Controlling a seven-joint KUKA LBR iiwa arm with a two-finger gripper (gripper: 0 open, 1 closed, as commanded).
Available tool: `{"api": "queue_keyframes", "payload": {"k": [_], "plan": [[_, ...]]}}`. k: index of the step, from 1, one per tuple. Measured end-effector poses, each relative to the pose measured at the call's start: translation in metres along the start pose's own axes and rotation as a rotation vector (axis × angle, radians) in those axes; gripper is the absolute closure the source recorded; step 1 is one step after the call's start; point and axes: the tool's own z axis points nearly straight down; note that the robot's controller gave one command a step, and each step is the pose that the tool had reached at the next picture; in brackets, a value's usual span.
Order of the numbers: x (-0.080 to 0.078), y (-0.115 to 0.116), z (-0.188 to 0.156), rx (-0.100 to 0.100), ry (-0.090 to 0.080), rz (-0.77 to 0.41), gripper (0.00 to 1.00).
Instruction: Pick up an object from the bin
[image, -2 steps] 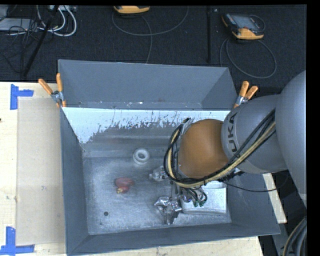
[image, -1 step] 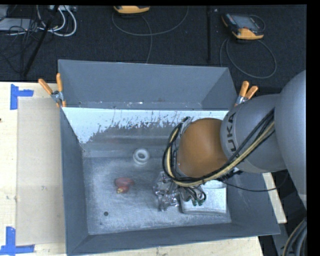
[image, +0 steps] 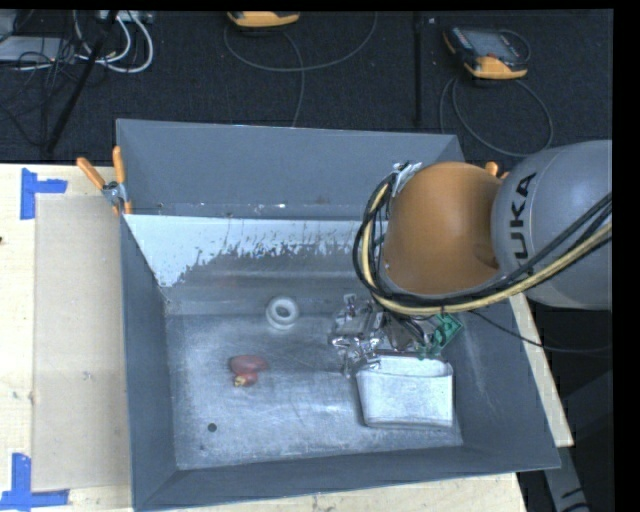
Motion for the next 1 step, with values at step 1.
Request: {"api": "queue_keyframes", "payload": {"k": [1], "plan": [[0.0138, -0.0076, -0.0644, -0.001, 0.004, -0.386, 1.00]]}}
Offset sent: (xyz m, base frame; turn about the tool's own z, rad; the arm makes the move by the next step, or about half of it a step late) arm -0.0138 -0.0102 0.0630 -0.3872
